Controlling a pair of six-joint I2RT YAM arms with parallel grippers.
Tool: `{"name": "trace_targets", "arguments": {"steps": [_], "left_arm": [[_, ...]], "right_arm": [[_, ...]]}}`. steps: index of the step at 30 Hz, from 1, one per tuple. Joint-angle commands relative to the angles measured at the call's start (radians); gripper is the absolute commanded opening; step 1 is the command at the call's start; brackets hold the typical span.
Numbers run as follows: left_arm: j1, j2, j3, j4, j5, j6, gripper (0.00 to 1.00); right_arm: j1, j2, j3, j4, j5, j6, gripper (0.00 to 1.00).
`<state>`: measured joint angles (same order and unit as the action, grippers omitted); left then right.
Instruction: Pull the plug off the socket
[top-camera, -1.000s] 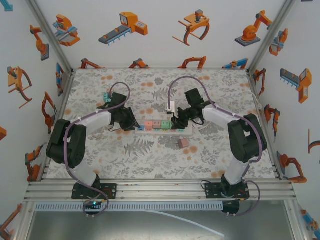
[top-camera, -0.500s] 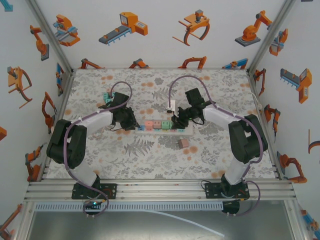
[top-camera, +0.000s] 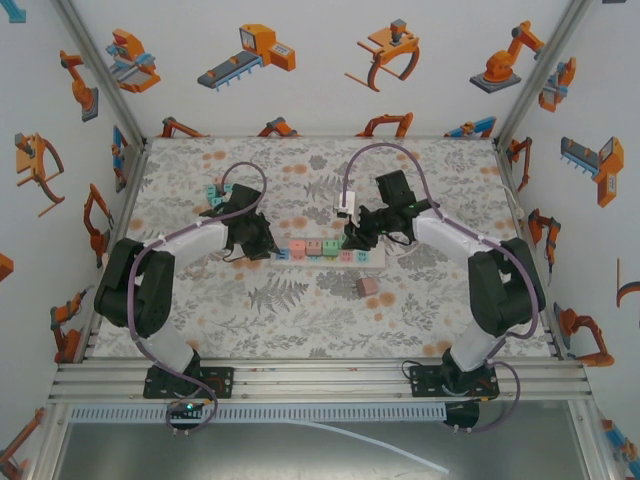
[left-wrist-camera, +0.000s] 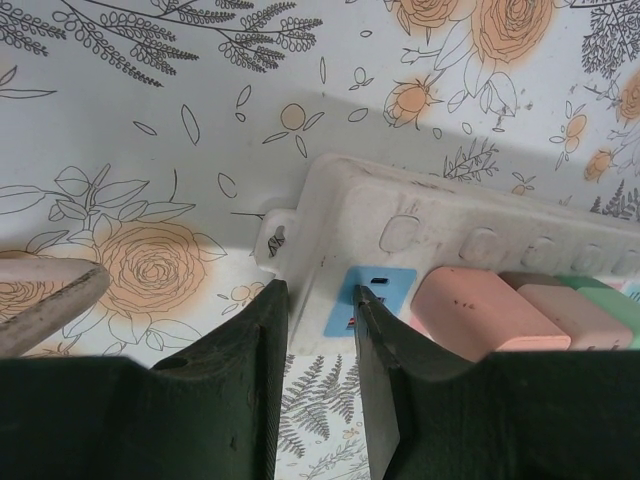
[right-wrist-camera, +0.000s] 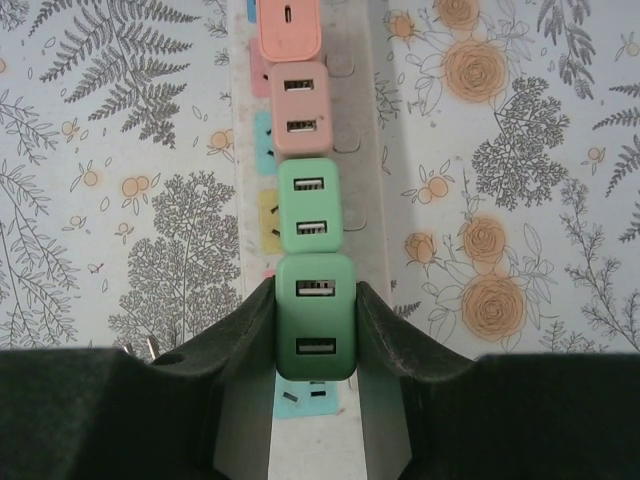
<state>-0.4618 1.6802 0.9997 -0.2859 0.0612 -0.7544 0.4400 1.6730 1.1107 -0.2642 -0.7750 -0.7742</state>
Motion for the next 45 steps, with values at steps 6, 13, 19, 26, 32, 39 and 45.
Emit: {"name": "trace_targets", "arguments": {"steps": [6, 13, 19, 26, 32, 39, 45], "left_arm": [[-0.017, 0.046, -0.019, -0.077, -0.079, 0.001, 0.37], [-0.017, -0.028, 0.012, -0.065, -0.080, 0.046, 0.50], [-0.017, -0.146, 0.021, -0.009, -0.061, 0.131, 0.65], [-0.016, -0.338, -0.004, 0.068, -0.036, 0.320, 0.73], [-0.022, -0.508, -0.039, 0.146, 0.151, 0.534, 0.78], [-0.045, -0.691, -0.171, 0.298, 0.431, 0.785, 0.95], [-0.084, -0.784, -0.246, 0.206, 0.662, 1.123, 0.97]], "right_arm": [[0.012, -0.079, -0.010, 0.127, -0.086, 0.040, 0.00], [0.012, -0.170, -0.086, 0.397, -0.034, 0.388, 0.00], [0.013, -0.265, -0.232, 0.807, 0.161, 0.922, 0.00], [-0.028, -0.414, -0.368, 0.849, 0.440, 1.427, 0.00], [-0.219, -0.530, -0.556, 0.849, 0.406, 1.751, 0.00], [-0.314, -0.755, -0.778, 0.628, 0.461, 1.845, 0.00], [-0.314, -1.001, -0.927, 0.388, 0.551, 1.772, 0.00]]}}
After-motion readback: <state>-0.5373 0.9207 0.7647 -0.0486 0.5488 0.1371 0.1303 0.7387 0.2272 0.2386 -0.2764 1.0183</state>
